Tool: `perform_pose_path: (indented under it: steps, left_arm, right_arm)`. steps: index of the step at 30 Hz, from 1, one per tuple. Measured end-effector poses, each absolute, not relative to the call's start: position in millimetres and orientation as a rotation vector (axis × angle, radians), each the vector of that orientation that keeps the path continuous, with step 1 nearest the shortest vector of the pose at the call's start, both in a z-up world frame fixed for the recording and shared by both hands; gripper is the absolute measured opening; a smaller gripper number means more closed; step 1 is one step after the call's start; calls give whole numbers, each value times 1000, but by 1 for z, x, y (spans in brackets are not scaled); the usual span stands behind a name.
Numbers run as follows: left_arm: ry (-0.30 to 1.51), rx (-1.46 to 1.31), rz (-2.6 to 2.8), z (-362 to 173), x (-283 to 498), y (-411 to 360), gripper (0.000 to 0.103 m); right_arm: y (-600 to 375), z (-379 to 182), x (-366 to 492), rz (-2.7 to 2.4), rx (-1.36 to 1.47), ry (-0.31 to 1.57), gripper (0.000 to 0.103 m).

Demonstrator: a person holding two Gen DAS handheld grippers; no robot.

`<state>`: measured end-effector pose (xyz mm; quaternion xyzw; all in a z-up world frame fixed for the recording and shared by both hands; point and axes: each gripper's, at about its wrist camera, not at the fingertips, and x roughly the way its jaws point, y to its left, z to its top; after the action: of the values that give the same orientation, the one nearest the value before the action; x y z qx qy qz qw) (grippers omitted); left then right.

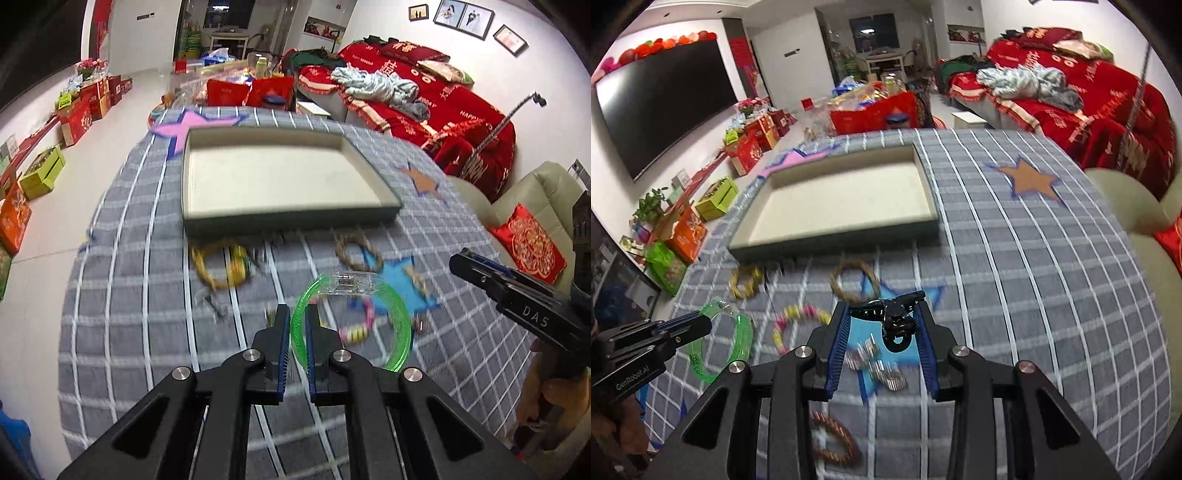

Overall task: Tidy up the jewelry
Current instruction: 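Carry both items over the tray while the right tool releases the black clip inside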

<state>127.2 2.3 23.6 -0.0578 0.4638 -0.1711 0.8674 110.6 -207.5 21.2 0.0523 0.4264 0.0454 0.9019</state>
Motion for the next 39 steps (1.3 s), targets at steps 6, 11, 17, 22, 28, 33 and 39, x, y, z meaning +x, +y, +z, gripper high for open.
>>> perform_pose_path:
  steps: [6, 11, 17, 22, 28, 33, 39]
  left_arm:
    - [925, -93, -344, 43, 187, 2, 25]
    - [909, -79, -318, 43, 250, -4, 25]
    - [944, -44, -275, 19, 318, -14, 25]
    - [966, -5, -227, -3, 354, -19, 25]
    - [1018, 26, -204, -30, 371, -27, 25]
    - [1019, 64, -187, -39, 369, -33, 25]
    - [1013, 132, -166, -44, 364, -38, 25]
  right_arm:
    - [-198, 37, 174, 140, 110, 877, 38]
    - [-190, 31, 232, 159, 105, 908, 38]
    - [-185, 4, 295, 161, 101, 961, 38]
    - [-195, -20, 336, 128, 152, 1012, 38]
    - [-200, -43, 357, 89, 159, 1053, 38]
    - [-195, -59, 356, 83, 127, 1083, 38]
    - [-194, -58, 354, 71, 124, 1071, 52]
